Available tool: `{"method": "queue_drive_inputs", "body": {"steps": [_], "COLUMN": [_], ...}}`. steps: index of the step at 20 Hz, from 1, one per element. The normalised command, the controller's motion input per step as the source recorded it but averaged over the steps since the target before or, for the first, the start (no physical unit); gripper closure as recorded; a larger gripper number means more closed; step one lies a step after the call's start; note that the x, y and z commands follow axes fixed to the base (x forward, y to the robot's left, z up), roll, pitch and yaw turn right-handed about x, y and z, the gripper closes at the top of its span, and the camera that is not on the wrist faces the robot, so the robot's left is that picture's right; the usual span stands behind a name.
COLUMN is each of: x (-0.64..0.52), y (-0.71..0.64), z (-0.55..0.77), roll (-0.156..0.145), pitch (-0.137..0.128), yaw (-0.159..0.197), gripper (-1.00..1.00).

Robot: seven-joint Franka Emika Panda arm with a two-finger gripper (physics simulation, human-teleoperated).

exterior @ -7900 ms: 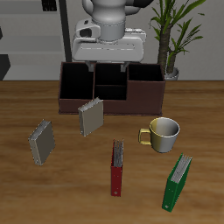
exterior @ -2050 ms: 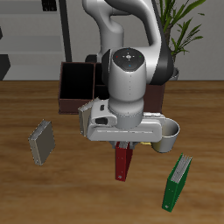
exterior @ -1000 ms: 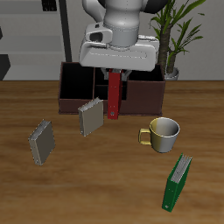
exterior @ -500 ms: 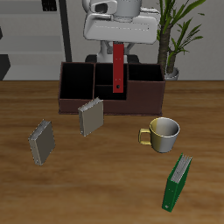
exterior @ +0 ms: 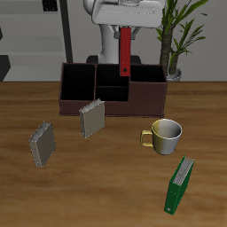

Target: Place the red book into the back desk caddy's right compartment

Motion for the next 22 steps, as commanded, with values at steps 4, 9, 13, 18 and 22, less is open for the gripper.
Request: {"method": "queue_drive_inputs", "body": {"steps": [4, 9, 13, 18, 22], "x": [-0.49, -0.44, -0.30, -0.29, -0.32], "y": [0.29, 0.26, 0.18, 0.21, 0.28], "z": [0.05, 0.09, 0.00, 0.03, 0.02], "roll": [0.023, -0.007, -0.003, 0.005, 0.048], "pitch": [-0.007, -0.005, 0.015, 0.011, 0.008], "yaw": [0.001, -0.011, -0.001, 0.009, 0.042], "gripper": [1.00, 1.00, 1.00, 1.00, 1.00]}}
